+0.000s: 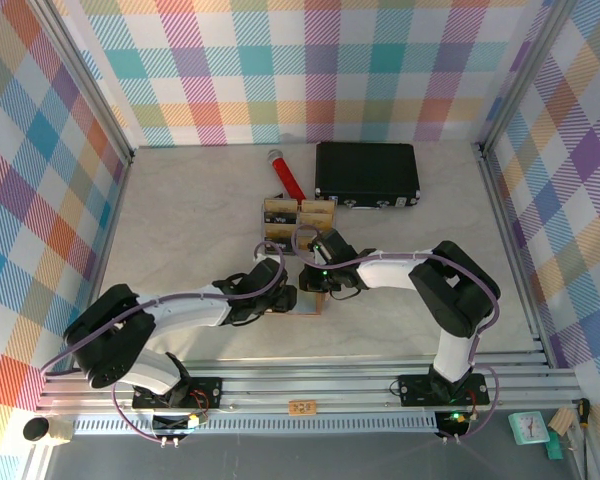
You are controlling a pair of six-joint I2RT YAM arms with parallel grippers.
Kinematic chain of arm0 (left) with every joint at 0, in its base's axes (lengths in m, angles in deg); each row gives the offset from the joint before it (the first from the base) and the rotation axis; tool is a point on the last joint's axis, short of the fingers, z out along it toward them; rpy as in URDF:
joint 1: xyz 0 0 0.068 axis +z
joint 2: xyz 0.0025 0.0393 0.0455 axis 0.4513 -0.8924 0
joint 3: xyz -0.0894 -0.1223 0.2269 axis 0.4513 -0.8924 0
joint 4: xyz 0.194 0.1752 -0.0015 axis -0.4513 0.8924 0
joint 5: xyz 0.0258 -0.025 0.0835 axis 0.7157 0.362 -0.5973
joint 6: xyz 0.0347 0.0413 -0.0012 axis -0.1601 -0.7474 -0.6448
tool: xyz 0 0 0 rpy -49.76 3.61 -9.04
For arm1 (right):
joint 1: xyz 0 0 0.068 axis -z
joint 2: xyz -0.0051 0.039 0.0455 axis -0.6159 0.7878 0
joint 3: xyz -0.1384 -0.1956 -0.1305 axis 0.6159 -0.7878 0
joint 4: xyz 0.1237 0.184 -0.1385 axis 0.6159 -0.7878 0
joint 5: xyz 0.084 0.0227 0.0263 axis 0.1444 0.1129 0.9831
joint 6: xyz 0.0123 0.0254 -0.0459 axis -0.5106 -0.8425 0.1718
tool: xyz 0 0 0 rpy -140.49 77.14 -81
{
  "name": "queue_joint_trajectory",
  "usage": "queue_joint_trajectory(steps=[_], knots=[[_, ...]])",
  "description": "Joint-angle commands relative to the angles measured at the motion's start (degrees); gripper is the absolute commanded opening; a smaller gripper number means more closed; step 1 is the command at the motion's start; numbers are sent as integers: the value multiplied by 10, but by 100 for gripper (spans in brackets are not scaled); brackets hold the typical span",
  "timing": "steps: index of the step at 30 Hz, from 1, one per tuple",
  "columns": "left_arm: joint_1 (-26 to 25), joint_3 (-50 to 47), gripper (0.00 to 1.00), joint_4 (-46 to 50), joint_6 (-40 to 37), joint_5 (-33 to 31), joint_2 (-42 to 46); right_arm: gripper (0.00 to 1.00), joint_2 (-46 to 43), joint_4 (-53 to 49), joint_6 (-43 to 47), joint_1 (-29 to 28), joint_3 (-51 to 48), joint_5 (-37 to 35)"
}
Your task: Put the credit cards into the card holder
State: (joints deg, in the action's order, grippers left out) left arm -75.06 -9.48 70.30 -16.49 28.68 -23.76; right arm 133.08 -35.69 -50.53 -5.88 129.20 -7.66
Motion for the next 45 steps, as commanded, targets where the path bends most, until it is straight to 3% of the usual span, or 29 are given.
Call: queue_joint_trajectory(steps=[1,8,14,16,39,45], knots=[[-10,13,54,31,-15,-30,-17,12,9,4,-6,-3,3,12],[-16,9,52,38,-13,-47,-36,13,-5,-7,-5,-3,6,12],[-16,-2,48,28,-4,-47,-37,42,-52,-27,-2,-2,2,-11],[-16,-4,46,25,-3,-46,-37,47,-61,-28,-5,-2,-4,-15],[-16,-9,44,13,1,-43,-38,49,-32,11,-31,-3,-9,33],[-15,-8,49,25,1,-55,-9,49,-43,16,-43,-5,-4,48]])
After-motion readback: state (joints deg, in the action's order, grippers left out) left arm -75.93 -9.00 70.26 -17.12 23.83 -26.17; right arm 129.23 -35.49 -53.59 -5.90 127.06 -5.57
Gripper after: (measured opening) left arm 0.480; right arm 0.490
